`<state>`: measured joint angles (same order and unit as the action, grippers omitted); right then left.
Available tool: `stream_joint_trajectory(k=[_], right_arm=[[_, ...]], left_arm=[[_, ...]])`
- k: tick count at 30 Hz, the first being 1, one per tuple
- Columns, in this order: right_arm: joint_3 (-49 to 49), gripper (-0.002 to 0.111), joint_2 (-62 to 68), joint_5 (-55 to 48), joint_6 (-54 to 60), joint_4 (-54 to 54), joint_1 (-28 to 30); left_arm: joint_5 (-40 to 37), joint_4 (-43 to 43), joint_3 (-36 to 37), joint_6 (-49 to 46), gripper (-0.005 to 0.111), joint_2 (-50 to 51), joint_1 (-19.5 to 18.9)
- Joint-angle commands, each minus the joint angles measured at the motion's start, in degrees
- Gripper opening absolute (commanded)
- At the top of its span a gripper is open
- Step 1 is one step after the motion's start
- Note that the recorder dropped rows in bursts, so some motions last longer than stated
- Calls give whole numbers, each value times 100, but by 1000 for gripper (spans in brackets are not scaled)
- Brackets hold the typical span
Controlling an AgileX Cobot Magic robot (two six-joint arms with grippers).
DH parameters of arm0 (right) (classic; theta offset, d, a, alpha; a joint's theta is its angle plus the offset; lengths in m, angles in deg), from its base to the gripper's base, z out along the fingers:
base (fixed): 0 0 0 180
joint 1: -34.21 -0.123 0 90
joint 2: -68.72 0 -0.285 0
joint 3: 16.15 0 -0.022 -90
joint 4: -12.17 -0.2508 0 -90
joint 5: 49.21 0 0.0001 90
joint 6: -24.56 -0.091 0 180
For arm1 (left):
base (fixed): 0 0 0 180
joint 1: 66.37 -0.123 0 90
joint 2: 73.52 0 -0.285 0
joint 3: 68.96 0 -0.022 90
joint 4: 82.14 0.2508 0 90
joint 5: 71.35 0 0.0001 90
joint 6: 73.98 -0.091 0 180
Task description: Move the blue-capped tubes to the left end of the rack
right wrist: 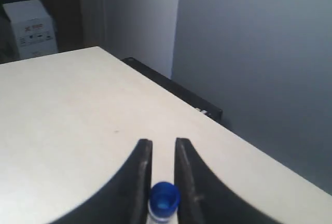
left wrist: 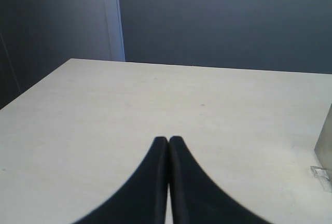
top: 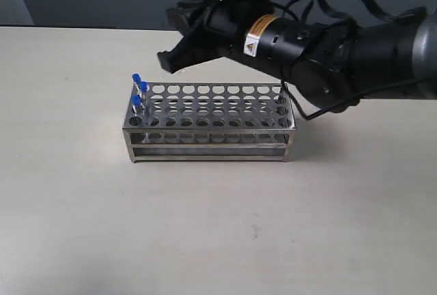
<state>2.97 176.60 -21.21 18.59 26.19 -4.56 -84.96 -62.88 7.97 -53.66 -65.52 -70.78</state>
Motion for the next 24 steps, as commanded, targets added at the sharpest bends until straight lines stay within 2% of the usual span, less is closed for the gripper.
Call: stream_joint_trajectory(k=[1,8,24], right_arm=[[-121,0,217,-46,-20,50,-411],[-169,0,529,36,-63,50,-760],[-169,0,1014,444,-296,103,-800]], left_arm=[[25,-19,19,8,0,-21,53],[25,-19,19,8,0,-21,53],[25,-19,19,8,0,-21,53]])
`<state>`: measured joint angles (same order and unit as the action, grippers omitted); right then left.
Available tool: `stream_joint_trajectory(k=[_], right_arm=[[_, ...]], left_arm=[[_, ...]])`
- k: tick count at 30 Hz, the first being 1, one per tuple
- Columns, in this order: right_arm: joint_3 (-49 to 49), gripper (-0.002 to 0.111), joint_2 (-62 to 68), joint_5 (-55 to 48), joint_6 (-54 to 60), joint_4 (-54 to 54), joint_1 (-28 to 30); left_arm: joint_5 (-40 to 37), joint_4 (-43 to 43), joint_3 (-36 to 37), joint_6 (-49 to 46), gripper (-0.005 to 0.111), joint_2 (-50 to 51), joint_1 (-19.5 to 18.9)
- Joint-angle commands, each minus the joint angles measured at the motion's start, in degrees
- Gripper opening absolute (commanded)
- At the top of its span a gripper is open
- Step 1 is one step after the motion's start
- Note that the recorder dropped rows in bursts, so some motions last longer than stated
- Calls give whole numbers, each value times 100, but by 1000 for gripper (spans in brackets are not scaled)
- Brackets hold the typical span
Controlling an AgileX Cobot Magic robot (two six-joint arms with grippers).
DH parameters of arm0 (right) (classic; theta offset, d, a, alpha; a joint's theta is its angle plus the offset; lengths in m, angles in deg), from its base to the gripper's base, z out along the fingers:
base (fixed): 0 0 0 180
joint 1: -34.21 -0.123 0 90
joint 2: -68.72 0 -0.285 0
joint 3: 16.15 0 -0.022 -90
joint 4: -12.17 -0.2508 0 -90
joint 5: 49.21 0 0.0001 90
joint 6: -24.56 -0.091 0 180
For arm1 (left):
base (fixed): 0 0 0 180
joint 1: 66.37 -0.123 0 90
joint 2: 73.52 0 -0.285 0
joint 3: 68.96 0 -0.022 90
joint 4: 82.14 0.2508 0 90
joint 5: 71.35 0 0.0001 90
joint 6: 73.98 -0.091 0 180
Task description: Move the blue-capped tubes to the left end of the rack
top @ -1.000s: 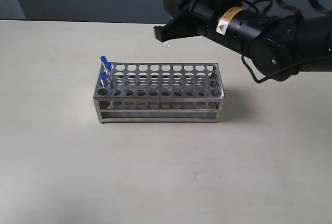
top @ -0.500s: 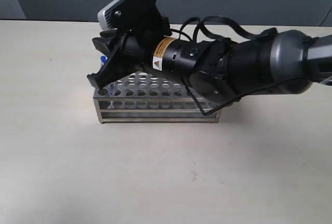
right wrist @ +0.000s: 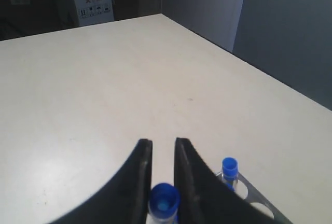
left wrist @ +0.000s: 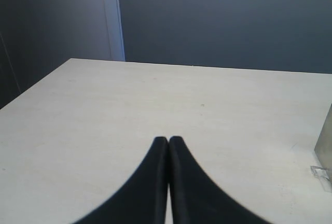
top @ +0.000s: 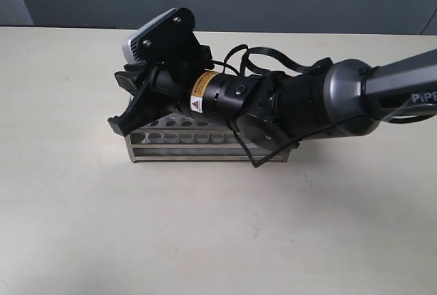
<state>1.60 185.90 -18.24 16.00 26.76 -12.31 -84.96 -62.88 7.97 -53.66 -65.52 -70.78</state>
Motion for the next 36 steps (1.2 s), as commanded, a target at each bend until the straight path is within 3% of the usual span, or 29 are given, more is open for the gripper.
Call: stream_joint_trajectory(k=[1,10,24,31,36], right_arm=[[-32,0,94,146,-37,46,-24],[-45,0,221,556,-37,180,-24],[-914,1,1054,-2,-796,1117,-24],[-915,26,1054,-224,-805,1120,-24],[-915,31,1042,-195,-805,1078,-24]], left_arm=[[25,-19,19,8,0,-21,53],[25,-19,19,8,0,-21,53],[25,-19,19,8,0,-21,53],[25,-19,19,8,0,-21,53],[25,-19,19,8,0,-21,53]])
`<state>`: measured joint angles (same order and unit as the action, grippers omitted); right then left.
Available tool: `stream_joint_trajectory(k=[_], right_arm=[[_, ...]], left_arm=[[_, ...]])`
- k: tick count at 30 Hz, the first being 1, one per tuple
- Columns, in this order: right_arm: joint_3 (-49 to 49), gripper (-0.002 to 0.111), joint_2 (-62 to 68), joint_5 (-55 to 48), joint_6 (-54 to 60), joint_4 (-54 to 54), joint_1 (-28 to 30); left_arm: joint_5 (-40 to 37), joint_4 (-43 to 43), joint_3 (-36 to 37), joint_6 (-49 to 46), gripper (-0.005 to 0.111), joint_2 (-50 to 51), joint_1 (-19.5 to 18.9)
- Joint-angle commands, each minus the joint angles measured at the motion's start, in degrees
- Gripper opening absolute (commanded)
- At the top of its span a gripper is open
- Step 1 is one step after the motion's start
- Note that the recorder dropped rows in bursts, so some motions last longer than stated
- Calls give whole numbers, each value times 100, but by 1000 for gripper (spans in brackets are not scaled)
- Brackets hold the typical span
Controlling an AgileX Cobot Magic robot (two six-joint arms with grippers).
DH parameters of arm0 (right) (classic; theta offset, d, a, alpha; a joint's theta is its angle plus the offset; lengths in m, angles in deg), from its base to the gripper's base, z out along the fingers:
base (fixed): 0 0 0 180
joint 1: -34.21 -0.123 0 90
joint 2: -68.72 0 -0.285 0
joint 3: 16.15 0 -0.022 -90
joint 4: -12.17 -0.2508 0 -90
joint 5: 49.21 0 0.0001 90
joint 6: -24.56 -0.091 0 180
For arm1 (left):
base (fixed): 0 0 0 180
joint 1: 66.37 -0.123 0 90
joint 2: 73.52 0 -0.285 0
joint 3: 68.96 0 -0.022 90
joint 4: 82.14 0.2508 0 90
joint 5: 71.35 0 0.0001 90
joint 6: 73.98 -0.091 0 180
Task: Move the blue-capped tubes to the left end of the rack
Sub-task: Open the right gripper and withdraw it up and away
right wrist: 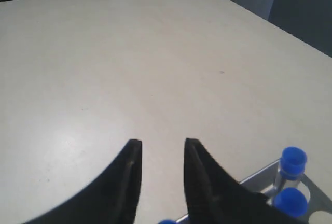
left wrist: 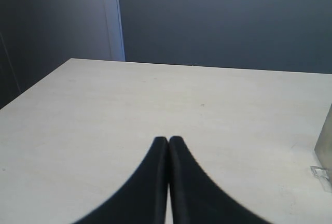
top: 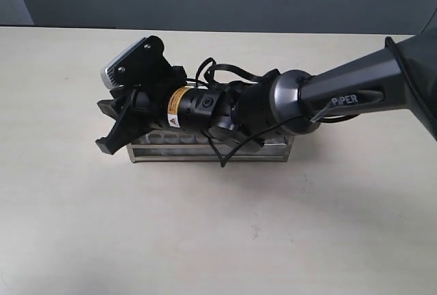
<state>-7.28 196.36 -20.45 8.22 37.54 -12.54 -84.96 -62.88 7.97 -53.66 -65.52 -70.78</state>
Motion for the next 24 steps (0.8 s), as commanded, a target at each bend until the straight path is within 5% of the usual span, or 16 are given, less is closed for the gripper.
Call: stream_joint_trajectory(k=[1,9,11,13,18,24], right_arm=[[-26,31,-14,26,-27,-10,-1],[-26,31,-792,-296,339,-38,11],[-26,23,-1226,-700,613,-331,25],[-26,2,-1651,-1151,1034,-783,119],[35,0,-3070,-2808,1251,-1366,978],[2127,0,-6084,-3325,1170,-1718,1844]], left_arm=[[25,-19,19,8,0,-21,53],[25,-19,19,8,0,-21,53],[25,-19,19,8,0,-21,53],[25,-19,19,8,0,-21,53],[25,-19,19,8,0,-21,53],[25,-19,19,8,0,-21,53]])
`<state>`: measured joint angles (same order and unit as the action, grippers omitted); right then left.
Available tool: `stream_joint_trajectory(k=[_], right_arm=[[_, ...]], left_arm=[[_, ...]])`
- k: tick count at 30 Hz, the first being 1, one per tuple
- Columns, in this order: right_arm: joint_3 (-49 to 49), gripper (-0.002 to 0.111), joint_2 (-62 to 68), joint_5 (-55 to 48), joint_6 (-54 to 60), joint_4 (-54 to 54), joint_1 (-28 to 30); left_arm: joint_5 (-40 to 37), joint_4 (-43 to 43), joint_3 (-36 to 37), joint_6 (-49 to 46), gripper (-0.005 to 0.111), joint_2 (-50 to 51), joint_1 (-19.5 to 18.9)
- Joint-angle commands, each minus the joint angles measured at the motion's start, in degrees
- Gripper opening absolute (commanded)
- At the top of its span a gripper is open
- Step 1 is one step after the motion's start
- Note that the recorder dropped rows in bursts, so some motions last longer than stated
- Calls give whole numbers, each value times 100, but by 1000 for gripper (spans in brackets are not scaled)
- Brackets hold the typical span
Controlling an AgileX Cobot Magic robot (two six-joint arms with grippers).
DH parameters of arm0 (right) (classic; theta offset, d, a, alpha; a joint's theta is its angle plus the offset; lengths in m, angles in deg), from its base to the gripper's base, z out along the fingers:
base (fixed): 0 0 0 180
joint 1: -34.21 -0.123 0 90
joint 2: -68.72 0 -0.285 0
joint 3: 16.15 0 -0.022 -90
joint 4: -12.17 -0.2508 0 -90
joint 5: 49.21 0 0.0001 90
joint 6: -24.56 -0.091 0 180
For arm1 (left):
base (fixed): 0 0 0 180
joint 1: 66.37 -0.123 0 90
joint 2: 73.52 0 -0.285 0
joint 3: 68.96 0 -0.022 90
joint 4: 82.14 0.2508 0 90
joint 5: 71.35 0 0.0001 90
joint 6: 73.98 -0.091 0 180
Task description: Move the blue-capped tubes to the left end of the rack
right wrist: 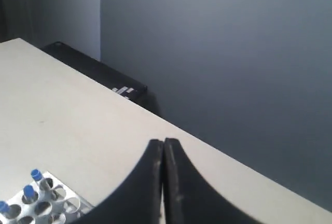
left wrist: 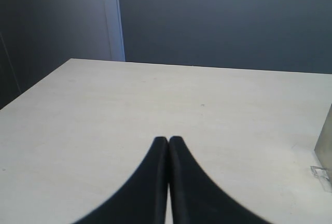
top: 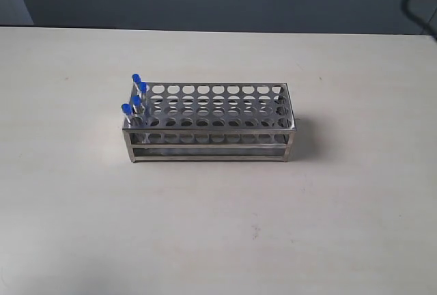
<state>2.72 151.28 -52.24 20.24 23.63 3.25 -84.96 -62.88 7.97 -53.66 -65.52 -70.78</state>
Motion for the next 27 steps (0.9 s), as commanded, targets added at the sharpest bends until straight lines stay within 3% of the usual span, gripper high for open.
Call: stream_joint_trajectory(k=[1,4,7,9,14,16,21,23,27], right_arm=[[1310,0,-1925,-215,-68,-442,265],[1922,0,-3145,-1457,-81,-1100,265],[1923,0,-3875,-2424,-81,-975,265],[1951,0,-4202,-2494,-270,-806,237],[2230,0,-4645,-2281,-1504,763,319],[2491,0,-4838,-2302,-2166,1129,642],[3441,0,-5473,-2080,-2559,761,2436],[3842,0,-5871,-1865,-2296,451,2903],[4468,0,-6782,-1647,-719,-634,3519]], left_arm=[[25,-19,19,8,0,-21,53],[25,-19,19,8,0,-21,53],[25,-19,19,8,0,-21,53],[25,-19,19,8,0,-21,53],[-5,-33,19,8,0,-21,53],[-5,-33,19,8,0,-21,53],[-16,-32,19,8,0,-21,53],[-16,-32,19,8,0,-21,53],[-14,-8,19,8,0,-21,53]])
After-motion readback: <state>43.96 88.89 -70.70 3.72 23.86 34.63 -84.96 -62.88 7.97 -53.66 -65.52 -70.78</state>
